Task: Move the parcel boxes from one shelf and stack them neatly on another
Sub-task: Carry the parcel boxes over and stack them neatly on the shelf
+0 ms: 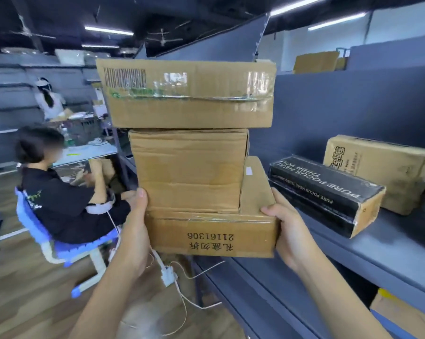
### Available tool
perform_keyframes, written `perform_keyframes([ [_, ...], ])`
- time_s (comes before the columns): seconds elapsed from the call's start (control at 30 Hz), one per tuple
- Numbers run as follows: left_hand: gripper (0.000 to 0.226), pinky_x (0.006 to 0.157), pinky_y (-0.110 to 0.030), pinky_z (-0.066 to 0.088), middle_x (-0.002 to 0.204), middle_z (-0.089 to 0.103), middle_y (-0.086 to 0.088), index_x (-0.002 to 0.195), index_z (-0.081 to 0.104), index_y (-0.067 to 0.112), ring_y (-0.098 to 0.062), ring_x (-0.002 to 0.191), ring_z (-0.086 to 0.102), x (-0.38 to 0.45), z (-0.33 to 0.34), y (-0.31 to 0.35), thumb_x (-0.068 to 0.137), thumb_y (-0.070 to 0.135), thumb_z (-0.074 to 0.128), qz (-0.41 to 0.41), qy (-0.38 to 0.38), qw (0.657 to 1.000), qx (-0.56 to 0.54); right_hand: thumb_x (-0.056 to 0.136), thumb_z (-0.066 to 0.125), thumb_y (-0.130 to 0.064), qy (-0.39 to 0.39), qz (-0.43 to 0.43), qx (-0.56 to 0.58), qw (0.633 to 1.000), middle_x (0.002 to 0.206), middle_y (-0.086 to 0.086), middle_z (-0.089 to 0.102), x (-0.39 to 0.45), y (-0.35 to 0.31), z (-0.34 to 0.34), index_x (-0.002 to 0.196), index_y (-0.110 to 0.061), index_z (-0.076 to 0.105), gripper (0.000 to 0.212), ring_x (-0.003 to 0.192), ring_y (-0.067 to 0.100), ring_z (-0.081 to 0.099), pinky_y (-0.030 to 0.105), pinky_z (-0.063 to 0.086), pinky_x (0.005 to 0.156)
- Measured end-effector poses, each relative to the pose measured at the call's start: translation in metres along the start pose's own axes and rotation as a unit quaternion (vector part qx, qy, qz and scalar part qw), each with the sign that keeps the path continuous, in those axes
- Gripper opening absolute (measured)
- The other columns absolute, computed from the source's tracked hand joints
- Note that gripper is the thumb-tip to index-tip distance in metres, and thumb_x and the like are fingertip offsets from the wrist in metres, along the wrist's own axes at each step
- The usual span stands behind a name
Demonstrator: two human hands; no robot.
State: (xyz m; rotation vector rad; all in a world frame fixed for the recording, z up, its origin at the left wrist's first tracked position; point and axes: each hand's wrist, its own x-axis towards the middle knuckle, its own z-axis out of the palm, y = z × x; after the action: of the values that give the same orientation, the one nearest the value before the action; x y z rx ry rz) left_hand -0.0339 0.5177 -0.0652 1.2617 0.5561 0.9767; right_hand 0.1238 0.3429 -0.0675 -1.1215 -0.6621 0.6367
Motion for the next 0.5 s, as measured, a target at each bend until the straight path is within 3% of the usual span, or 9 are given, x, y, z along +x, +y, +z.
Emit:
perform_keyframes([
  [0.07,0.022,0.075,-0.026,0.048,0.100,0.067,0.016,0.091,0.061,0.045,0.000,0.091,0.062,0.036,0.014,-0.011,0.096,0.048,0.039,0.011,0.005,1.000,-0.016,0.065,0.050,-0.018,0.019,-0.021,-0.011,1.000,0.110,0.002,0.070,0.029,0.010,-0.008,0.124,-0.025,0.056,0.060,0.095,0.019,0.065,0.030,0.052,0.072],
  [0.1,0.023,0.082,-0.031,0.047,0.109,0.067,0.011,0.101,0.061,0.042,-0.005,0.098,0.061,0.057,0.020,-0.015,0.091,0.055,0.045,0.003,0.008,1.000,-0.024,0.065,0.049,-0.019,0.034,-0.029,-0.018,0.999,0.113,0.001,0.069,0.043,0.015,-0.011,0.127,-0.027,0.054,0.063,0.099,0.020,0.064,0.033,0.051,0.076],
  [0.17,0.048,0.092,-0.036,0.046,0.123,0.063,0.002,0.121,0.057,0.027,-0.010,0.104,0.061,0.097,0.034,-0.023,0.086,0.059,0.047,-0.014,-0.014,0.999,-0.026,0.064,0.049,-0.022,0.076,-0.046,-0.035,0.995,0.121,-0.006,0.064,0.068,0.023,-0.012,0.135,-0.033,0.046,0.072,0.108,0.016,0.060,0.031,0.047,0.084],
  [0.2,0.044,0.091,-0.032,0.047,0.120,0.065,0.002,0.120,0.057,0.024,-0.008,0.097,0.063,0.118,0.042,-0.027,0.091,0.054,0.042,-0.022,-0.021,0.999,-0.026,0.064,0.049,-0.024,0.098,-0.053,-0.046,0.993,0.126,-0.012,0.060,0.080,0.025,-0.011,0.139,-0.036,0.040,0.077,0.109,0.008,0.058,0.024,0.045,0.084],
  [0.3,0.031,0.067,-0.020,0.052,0.084,0.073,0.016,0.101,0.060,0.029,0.002,0.072,0.067,0.170,0.070,-0.037,0.099,0.041,0.032,-0.023,-0.059,0.998,0.007,0.064,0.051,-0.027,0.136,-0.069,-0.076,0.985,0.135,-0.022,0.046,0.114,0.026,-0.014,0.142,-0.041,0.023,0.085,0.111,-0.012,0.048,0.007,0.040,0.082],
  [0.33,0.029,0.067,-0.023,0.050,0.085,0.072,0.017,0.102,0.060,0.030,0.003,0.074,0.067,0.187,0.076,-0.042,0.099,0.041,0.033,-0.019,-0.075,0.997,0.015,0.064,0.052,-0.028,0.145,-0.072,-0.089,0.983,0.140,-0.022,0.041,0.125,0.027,-0.017,0.144,-0.040,0.019,0.087,0.117,-0.011,0.045,0.007,0.038,0.090],
  [0.4,0.029,0.072,-0.030,0.047,0.096,0.072,0.013,0.106,0.060,0.032,-0.002,0.082,0.068,0.216,0.088,-0.053,0.098,0.042,0.035,-0.028,-0.112,0.993,0.009,0.065,0.055,-0.032,0.169,-0.069,-0.108,0.977,0.152,-0.022,0.024,0.145,0.031,-0.023,0.150,-0.036,0.009,0.096,0.133,-0.004,0.031,0.022,0.028,0.111],
  [0.5,0.031,0.080,-0.032,0.047,0.106,0.069,0.009,0.112,0.059,0.029,-0.006,0.095,0.065,0.254,0.109,-0.070,0.096,0.045,0.038,-0.042,-0.151,0.988,0.014,0.058,0.060,-0.047,0.217,-0.063,-0.125,0.966,0.154,-0.023,0.017,0.167,0.042,-0.031,0.150,-0.037,0.004,0.108,0.140,0.000,0.022,0.035,0.021,0.118],
])
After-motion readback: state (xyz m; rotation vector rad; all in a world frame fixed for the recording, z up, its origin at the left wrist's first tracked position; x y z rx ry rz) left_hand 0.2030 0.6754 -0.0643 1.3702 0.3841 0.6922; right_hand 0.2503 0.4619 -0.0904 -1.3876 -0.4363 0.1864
